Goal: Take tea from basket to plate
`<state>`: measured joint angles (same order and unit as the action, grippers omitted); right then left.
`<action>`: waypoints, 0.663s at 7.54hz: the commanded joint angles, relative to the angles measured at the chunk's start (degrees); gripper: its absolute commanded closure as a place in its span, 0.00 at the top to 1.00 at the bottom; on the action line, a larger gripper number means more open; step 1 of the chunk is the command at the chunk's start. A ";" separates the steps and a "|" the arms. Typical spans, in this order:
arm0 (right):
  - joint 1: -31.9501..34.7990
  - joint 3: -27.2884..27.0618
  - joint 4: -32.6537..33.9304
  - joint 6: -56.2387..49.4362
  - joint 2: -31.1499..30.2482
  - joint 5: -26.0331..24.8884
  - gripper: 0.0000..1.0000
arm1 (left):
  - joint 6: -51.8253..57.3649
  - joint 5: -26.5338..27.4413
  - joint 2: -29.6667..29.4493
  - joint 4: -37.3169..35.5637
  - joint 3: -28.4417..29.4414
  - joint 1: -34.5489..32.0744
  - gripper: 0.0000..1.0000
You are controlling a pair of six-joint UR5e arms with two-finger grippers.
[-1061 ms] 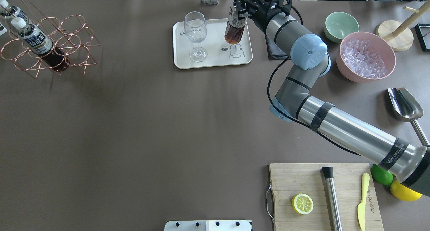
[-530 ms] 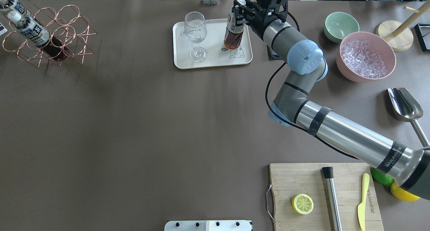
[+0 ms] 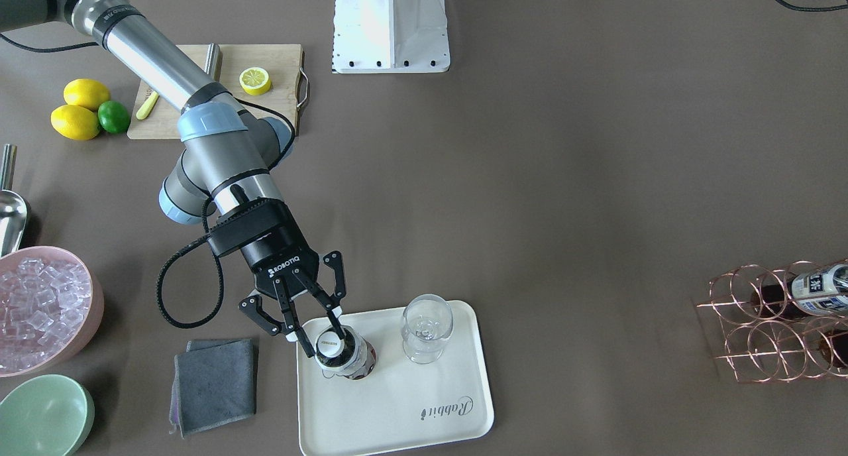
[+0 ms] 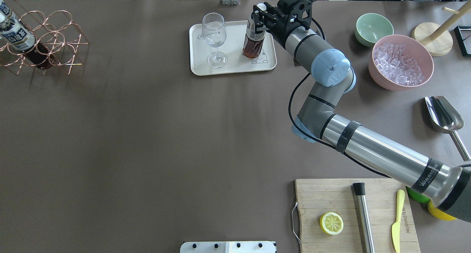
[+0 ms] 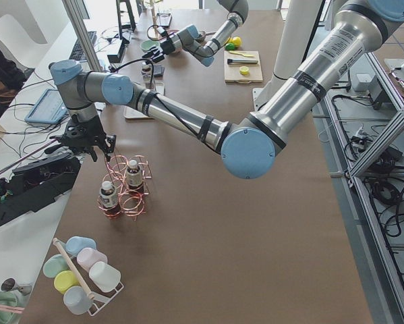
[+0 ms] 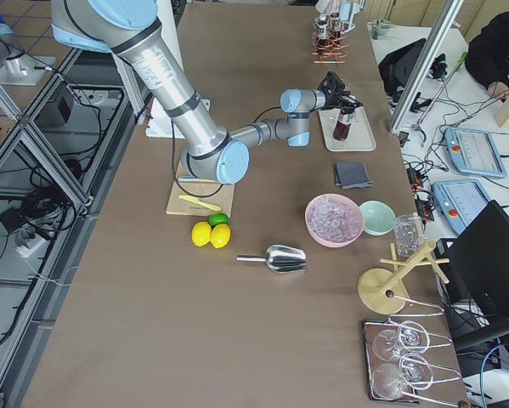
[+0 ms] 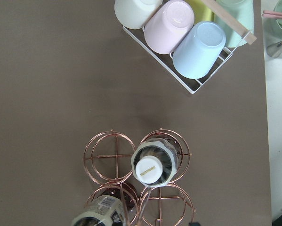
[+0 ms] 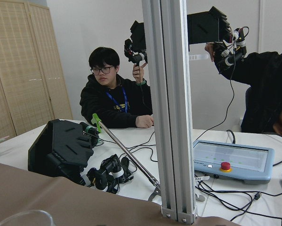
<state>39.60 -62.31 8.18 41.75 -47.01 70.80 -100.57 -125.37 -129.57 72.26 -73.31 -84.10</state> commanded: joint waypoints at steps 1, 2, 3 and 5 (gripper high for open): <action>-0.31 -2.89 0.43 0.00 -1.14 0.30 1.00 | 1.51 0.21 0.11 -0.02 -0.17 -0.19 0.98; -0.40 -5.34 0.69 0.09 -2.46 1.26 1.00 | 3.96 0.04 0.11 -0.11 -0.43 -1.76 0.98; -0.40 -9.63 3.22 0.00 -4.99 2.92 1.00 | 11.20 -0.40 2.72 -2.11 -4.09 -4.56 0.98; -0.23 -17.89 8.23 -0.26 -9.65 7.83 1.00 | 15.32 -0.57 9.75 -8.52 -16.11 -4.32 0.98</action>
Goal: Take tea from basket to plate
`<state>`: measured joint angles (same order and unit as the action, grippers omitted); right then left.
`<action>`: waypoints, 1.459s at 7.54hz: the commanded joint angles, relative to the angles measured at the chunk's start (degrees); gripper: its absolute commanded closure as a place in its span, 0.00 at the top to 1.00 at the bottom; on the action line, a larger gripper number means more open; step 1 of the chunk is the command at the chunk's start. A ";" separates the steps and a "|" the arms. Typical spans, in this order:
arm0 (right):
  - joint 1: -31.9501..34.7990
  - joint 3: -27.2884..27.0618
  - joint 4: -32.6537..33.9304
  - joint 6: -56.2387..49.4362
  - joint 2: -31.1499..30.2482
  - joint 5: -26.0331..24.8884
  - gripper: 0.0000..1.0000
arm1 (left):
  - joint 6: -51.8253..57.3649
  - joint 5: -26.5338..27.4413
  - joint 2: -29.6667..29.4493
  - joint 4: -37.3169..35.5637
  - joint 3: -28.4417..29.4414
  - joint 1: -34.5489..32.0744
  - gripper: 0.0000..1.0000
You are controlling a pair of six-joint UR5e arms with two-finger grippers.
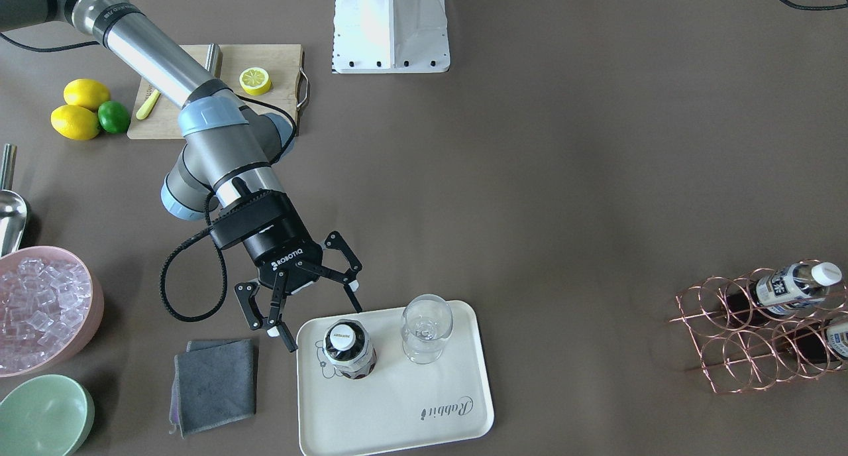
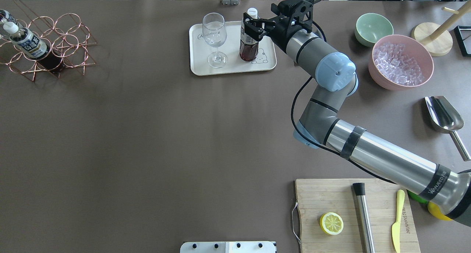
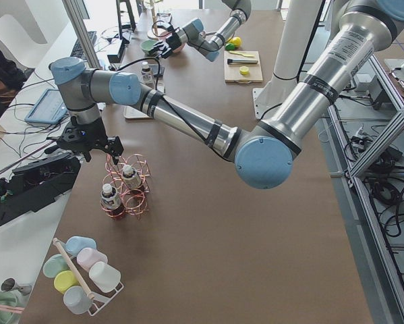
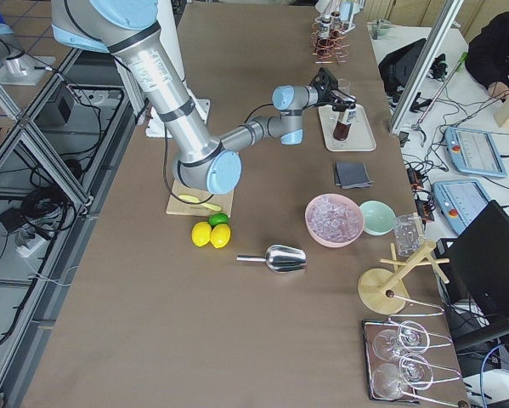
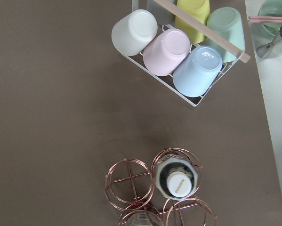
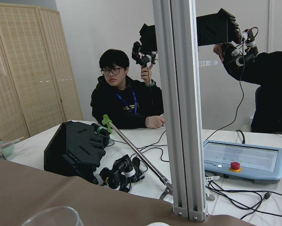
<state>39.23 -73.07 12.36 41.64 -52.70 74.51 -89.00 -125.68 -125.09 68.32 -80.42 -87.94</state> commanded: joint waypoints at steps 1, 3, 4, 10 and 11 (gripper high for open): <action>0.31 -12.05 7.90 -0.15 -6.69 7.28 1.00 | 4.27 -0.26 9.12 -5.20 -13.40 0.31 0.98; 0.58 -22.33 16.95 0.02 -12.67 16.41 1.00 | 11.33 -0.44 21.83 -4.86 -25.86 0.49 0.98; 0.93 -27.16 21.17 0.28 -16.09 20.63 1.00 | 19.66 -0.53 25.21 -4.77 -28.45 0.40 0.98; 24.62 -31.69 38.41 -2.86 -31.81 59.47 1.00 | 60.14 -7.12 32.43 -3.11 -28.65 -0.30 0.98; 27.18 -31.69 41.66 -7.40 -37.51 61.17 1.00 | 61.48 -7.21 33.93 2.56 -27.35 0.40 0.98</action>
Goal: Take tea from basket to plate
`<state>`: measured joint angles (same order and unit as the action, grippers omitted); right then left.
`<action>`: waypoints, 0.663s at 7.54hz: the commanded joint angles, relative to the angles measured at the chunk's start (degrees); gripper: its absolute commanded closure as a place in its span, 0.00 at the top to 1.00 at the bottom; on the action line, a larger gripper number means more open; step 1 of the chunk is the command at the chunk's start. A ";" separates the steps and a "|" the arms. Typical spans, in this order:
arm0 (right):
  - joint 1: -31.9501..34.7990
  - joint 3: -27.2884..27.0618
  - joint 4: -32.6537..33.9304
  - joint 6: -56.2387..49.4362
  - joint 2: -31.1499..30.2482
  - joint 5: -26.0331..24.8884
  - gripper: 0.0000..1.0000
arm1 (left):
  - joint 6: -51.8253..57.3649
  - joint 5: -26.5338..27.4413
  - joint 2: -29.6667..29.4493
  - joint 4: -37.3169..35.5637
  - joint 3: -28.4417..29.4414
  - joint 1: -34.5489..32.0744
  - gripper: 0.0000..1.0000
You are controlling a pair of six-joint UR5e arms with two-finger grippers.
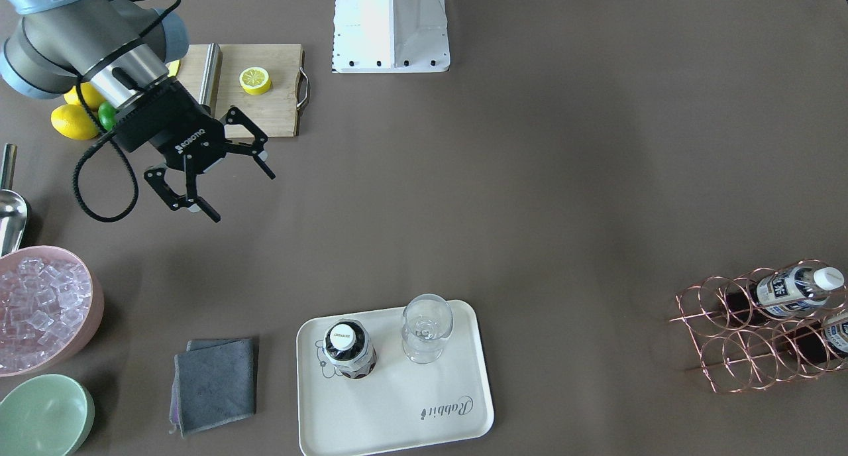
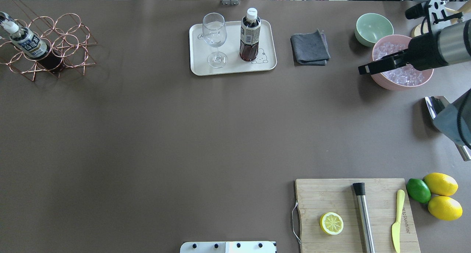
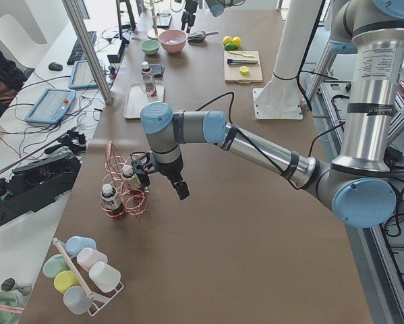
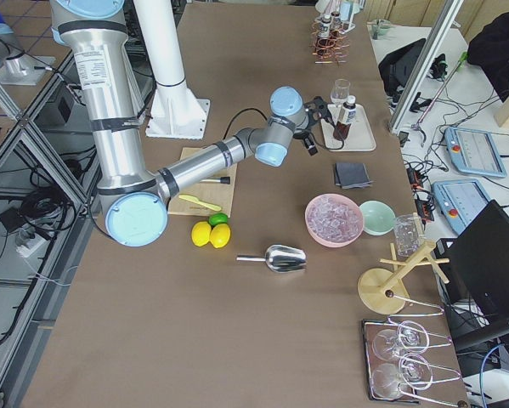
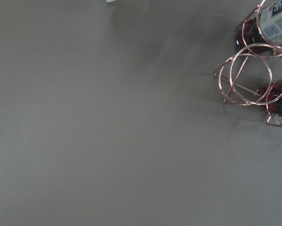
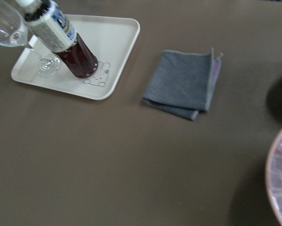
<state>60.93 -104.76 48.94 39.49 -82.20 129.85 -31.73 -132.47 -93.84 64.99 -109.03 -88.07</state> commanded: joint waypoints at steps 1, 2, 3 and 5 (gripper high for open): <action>7.16 0.43 9.46 -10.78 -10.67 6.11 1.00 | 4.48 -0.33 5.48 12.20 2.23 0.36 0.98; 9.27 1.13 17.07 -16.75 -11.40 6.03 1.00 | 4.48 -0.42 10.21 19.31 2.77 0.53 0.98; 12.16 1.66 26.37 -22.03 -11.06 5.68 1.00 | 4.48 -0.77 11.39 25.30 4.51 0.62 0.98; 18.75 2.19 43.01 -29.34 -10.61 5.06 1.00 | 11.01 -1.03 11.57 25.54 4.70 3.33 0.98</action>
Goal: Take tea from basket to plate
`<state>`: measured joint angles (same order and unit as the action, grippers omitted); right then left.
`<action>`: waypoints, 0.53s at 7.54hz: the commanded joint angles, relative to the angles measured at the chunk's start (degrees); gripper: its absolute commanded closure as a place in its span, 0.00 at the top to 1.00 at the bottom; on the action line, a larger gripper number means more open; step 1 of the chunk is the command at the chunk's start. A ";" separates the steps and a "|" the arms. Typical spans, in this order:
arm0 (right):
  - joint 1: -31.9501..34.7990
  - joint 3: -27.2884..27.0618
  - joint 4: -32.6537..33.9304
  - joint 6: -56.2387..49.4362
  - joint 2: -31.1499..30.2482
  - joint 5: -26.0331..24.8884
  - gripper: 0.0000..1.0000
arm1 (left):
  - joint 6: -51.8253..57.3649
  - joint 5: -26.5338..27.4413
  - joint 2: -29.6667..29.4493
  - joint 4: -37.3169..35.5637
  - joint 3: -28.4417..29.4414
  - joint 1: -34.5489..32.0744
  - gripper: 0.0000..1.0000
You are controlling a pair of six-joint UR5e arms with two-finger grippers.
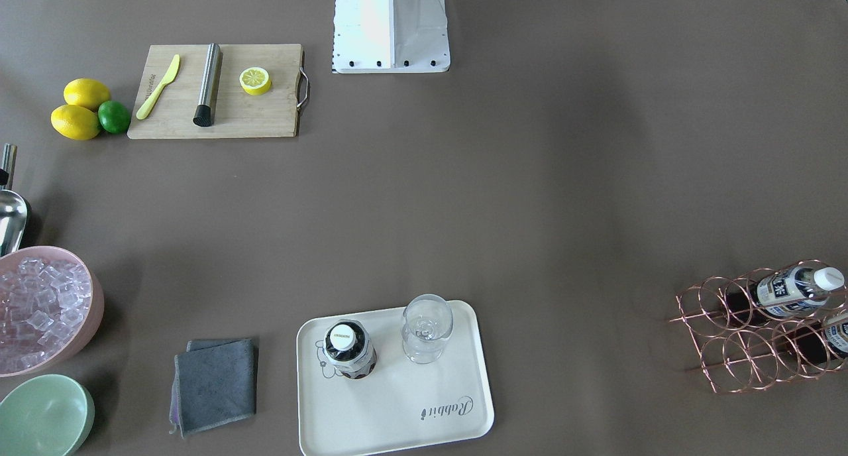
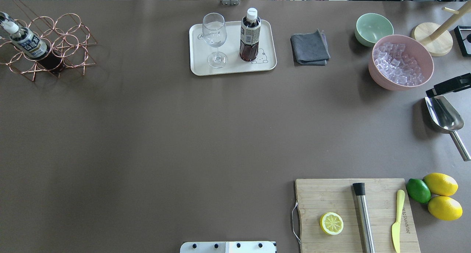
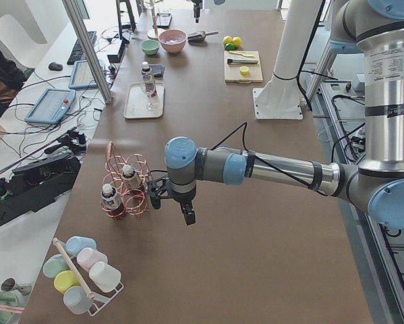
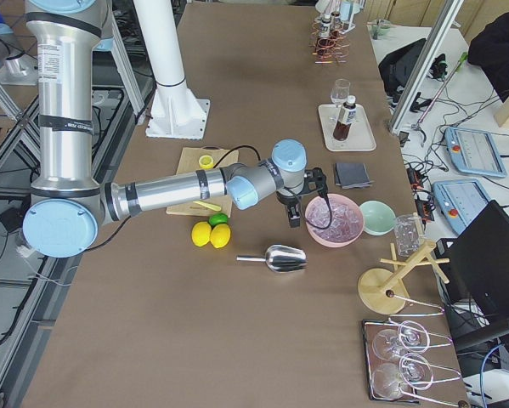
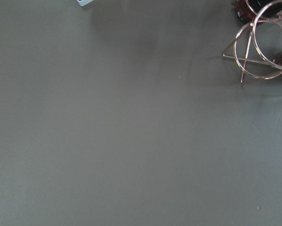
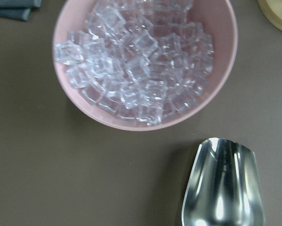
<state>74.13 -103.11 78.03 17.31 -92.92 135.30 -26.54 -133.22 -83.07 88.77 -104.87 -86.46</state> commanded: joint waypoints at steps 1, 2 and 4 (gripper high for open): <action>7.77 0.63 18.95 -7.81 -0.16 -2.04 1.00 | 10.58 -0.29 0.80 1.58 0.72 1.64 0.98; 9.88 0.98 21.53 -7.99 -0.94 -5.45 1.00 | 12.89 -0.37 0.71 1.67 1.59 1.73 0.98; 11.73 5.18 21.29 -10.88 -3.49 -5.31 1.00 | 19.99 -0.46 0.80 0.97 1.95 1.64 0.98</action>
<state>83.64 -101.11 98.19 8.77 -94.67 130.64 -12.84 -133.57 -82.31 90.37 -103.46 -84.79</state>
